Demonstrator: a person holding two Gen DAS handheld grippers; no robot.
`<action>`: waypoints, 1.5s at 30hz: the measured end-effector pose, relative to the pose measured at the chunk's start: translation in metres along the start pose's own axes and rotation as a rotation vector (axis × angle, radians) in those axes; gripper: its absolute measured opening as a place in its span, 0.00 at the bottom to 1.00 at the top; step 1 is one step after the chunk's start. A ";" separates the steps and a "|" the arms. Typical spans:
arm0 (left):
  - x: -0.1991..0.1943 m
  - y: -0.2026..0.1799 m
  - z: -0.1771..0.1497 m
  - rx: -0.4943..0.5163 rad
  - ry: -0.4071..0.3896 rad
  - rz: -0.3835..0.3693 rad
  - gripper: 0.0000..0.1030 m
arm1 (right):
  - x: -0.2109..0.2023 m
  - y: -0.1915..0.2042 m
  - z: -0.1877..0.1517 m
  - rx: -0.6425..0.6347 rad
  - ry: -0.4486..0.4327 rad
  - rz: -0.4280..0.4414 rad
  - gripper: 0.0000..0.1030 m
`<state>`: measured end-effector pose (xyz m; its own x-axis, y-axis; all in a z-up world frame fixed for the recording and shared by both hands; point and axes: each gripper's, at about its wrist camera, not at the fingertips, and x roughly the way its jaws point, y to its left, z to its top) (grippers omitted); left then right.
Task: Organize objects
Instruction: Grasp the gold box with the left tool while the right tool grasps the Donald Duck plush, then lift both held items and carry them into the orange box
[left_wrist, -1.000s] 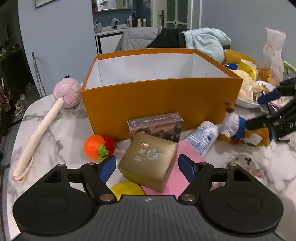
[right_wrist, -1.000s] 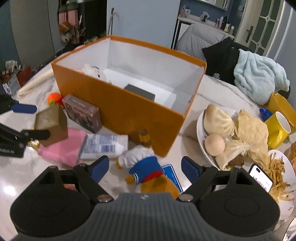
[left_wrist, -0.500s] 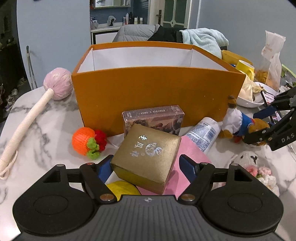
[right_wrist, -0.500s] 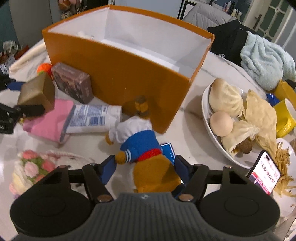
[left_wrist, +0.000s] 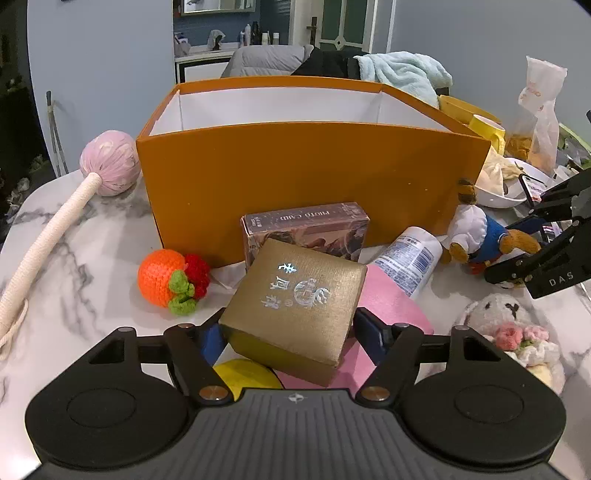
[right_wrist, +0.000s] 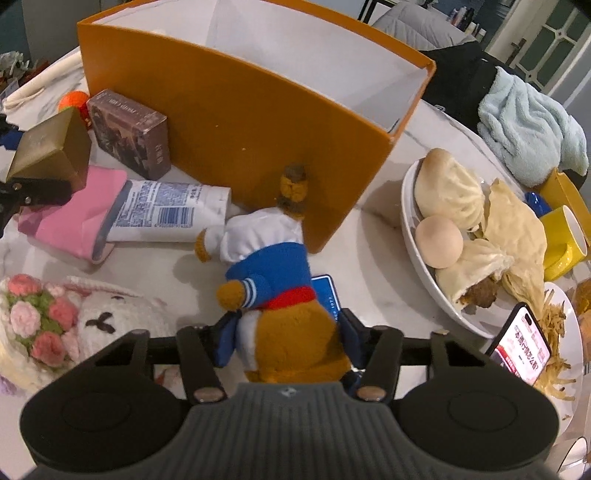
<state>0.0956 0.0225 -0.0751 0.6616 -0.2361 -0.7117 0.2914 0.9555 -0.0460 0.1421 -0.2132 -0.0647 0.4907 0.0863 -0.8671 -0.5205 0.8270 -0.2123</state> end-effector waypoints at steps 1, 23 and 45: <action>-0.001 0.000 0.000 -0.002 0.000 -0.002 0.81 | 0.000 -0.002 0.000 0.010 -0.003 0.009 0.56; -0.018 -0.001 0.009 -0.033 -0.003 -0.041 0.74 | -0.029 -0.007 0.003 0.082 -0.043 0.122 0.51; -0.044 -0.023 0.022 0.049 -0.064 -0.036 0.71 | -0.060 0.003 0.009 0.068 -0.123 0.206 0.51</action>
<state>0.0752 0.0070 -0.0272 0.6927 -0.2825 -0.6636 0.3482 0.9368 -0.0354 0.1175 -0.2108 -0.0093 0.4628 0.3204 -0.8265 -0.5721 0.8202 -0.0024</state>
